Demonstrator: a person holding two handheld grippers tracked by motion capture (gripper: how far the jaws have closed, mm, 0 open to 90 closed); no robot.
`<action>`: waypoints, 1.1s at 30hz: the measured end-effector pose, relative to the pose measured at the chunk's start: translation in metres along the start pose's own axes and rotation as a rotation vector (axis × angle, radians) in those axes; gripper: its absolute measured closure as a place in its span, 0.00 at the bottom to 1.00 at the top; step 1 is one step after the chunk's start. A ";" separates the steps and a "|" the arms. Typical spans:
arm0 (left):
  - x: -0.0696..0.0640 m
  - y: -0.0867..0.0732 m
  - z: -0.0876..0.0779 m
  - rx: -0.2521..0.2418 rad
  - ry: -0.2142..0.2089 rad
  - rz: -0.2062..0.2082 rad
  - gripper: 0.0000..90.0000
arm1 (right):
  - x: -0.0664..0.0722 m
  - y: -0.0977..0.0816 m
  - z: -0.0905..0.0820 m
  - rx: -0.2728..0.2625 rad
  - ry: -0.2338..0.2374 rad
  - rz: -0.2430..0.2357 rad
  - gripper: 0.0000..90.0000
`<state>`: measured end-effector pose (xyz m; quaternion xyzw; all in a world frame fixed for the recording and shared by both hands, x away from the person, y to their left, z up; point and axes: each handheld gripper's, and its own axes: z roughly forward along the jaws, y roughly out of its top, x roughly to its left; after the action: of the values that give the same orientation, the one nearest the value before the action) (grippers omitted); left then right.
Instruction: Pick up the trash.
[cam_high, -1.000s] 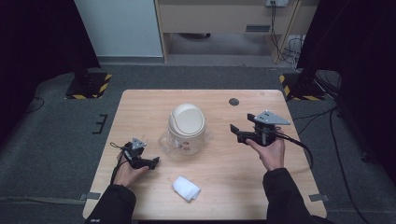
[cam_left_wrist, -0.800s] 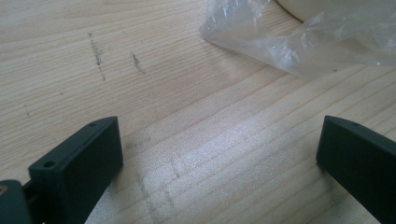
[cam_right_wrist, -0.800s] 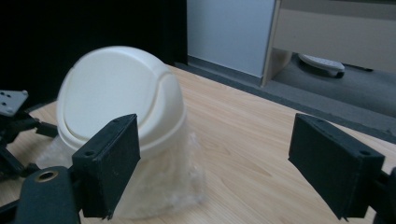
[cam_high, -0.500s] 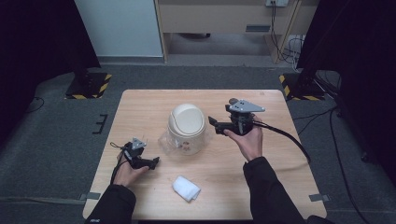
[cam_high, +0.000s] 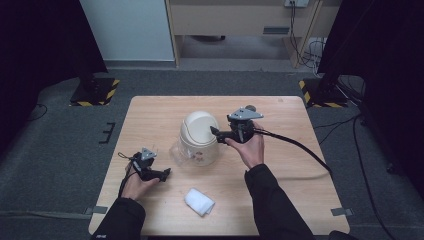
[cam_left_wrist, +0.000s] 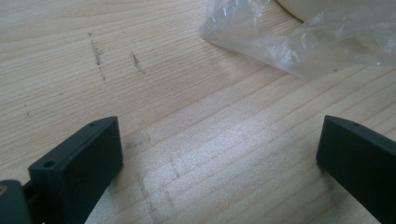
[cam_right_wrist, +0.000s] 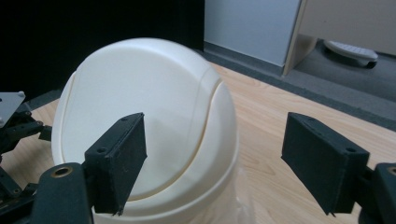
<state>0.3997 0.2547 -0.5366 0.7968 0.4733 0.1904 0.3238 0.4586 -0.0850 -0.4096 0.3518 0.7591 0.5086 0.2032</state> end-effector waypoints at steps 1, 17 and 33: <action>0.000 0.000 0.000 0.000 0.000 0.000 0.00 | 0.001 -0.002 0.003 0.007 0.004 0.003 0.24; 0.000 0.000 0.000 0.000 0.000 0.000 0.00 | 0.002 -0.015 0.031 0.088 -0.016 0.000 0.25; 0.000 0.000 0.000 0.000 0.000 0.001 0.00 | 0.000 -0.011 0.031 0.073 -0.017 0.034 0.27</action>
<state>0.3997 0.2547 -0.5367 0.7970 0.4731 0.1906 0.3236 0.4752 -0.0683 -0.4322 0.3762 0.7693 0.4809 0.1880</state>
